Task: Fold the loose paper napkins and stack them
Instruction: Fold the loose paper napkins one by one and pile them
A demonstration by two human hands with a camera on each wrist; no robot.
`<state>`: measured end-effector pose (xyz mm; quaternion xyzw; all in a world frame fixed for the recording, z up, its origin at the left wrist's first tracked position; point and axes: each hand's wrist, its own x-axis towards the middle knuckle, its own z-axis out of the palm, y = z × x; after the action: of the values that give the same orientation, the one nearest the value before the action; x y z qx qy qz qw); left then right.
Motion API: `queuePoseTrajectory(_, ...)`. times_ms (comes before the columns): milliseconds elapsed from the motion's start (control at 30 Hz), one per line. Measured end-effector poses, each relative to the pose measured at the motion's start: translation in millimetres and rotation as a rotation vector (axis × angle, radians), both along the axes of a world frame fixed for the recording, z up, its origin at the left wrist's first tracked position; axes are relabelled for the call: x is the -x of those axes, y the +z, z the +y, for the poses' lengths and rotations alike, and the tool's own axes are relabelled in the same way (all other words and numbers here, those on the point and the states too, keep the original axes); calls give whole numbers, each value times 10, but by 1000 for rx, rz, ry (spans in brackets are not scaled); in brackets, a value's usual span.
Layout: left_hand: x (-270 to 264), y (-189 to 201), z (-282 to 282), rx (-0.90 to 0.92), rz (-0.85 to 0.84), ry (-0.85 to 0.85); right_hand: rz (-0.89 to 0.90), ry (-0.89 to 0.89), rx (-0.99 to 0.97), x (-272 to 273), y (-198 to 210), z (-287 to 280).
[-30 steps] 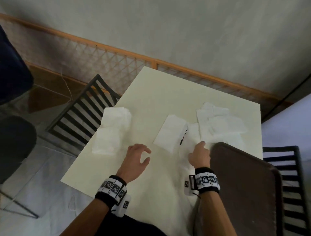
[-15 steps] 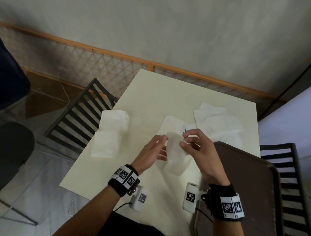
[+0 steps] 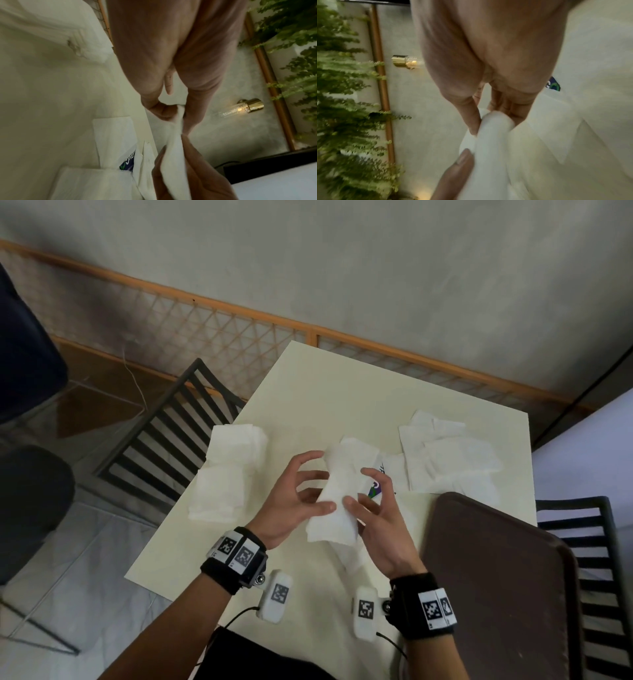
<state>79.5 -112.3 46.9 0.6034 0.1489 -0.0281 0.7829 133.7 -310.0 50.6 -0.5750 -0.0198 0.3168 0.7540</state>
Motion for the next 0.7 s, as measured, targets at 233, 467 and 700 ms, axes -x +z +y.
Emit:
queuePoseTrajectory(233, 44, 61, 83, 167, 127, -48, -156, 54, -26, -64, 53, 111)
queuePoseTrajectory(467, 43, 139, 150, -31, -9, 69, -162, 21, 27, -94, 31, 122)
queuePoseTrajectory(700, 83, 195, 265, -431, -210, 79, -192, -17, 34, -144, -52, 160)
